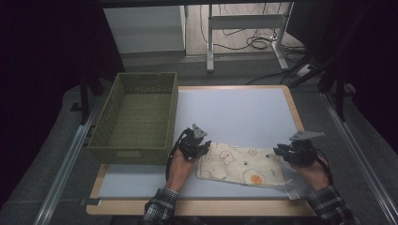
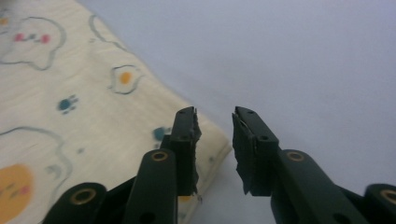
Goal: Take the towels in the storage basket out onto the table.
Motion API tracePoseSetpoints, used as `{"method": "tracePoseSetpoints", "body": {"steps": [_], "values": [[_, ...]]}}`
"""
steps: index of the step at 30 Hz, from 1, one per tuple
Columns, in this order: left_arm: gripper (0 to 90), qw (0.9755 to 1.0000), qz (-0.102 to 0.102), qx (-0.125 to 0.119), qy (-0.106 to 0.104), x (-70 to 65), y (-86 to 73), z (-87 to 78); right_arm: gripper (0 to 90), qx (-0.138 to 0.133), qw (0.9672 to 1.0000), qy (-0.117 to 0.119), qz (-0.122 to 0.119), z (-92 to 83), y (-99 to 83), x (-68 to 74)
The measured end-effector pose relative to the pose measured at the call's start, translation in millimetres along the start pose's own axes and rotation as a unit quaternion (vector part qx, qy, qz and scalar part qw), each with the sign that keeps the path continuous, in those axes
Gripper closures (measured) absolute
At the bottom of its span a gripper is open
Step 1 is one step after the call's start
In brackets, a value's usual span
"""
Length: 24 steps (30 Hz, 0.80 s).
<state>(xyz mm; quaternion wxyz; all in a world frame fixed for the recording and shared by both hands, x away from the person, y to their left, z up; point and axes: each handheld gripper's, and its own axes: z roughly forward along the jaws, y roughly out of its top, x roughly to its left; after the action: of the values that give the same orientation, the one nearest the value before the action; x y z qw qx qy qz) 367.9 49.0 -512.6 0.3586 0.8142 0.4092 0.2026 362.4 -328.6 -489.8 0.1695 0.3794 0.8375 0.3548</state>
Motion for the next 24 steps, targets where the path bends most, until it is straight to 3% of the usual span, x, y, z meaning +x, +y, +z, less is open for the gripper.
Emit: {"method": "tracePoseSetpoints", "body": {"steps": [2,5,7,9,11,13,15,21,24], "values": [[60.5,0.9999,-0.003,0.013,0.004,5.0,-1.9,7.9,66.0,0.010,0.9999,-0.009,0.002,9.4,-0.7,-5.0],[59.7,0.9994,-0.012,0.031,0.001,9.2,-7.1,18.6,62.6,0.021,0.9997,-0.003,0.009,20.7,-5.2,-10.0],[58.7,0.9994,-0.022,0.024,-0.014,11.0,-10.8,21.7,63.0,0.027,0.9996,-0.001,0.006,25.4,-8.9,-10.4],[62.2,0.9989,-0.029,0.022,-0.030,12.5,-11.8,21.9,73.9,0.022,0.9996,0.012,0.016,25.1,-10.8,-9.8],[72.9,0.9974,-0.037,0.024,-0.057,13.0,-12.0,21.7,84.8,0.026,0.9993,0.023,0.012,24.0,-10.2,-7.1],[81.5,0.9968,-0.032,0.029,-0.067,12.9,-11.2,20.2,86.6,0.034,0.9993,0.013,-0.002,22.9,-7.5,-3.9],[84.5,0.9969,-0.026,0.025,-0.070,11.6,-9.9,16.8,87.0,0.033,0.9994,0.002,-0.010,21.5,-3.3,-4.7],[84.8,0.9963,-0.021,0.001,-0.083,4.3,-1.6,3.6,87.0,0.018,0.9996,-0.022,-0.005,23.3,18.8,-25.7],[84.5,0.9973,-0.011,0.005,-0.072,0.0,0.5,2.0,86.4,0.022,0.9993,-0.029,-0.003,33.6,27.1,-36.6]]}}
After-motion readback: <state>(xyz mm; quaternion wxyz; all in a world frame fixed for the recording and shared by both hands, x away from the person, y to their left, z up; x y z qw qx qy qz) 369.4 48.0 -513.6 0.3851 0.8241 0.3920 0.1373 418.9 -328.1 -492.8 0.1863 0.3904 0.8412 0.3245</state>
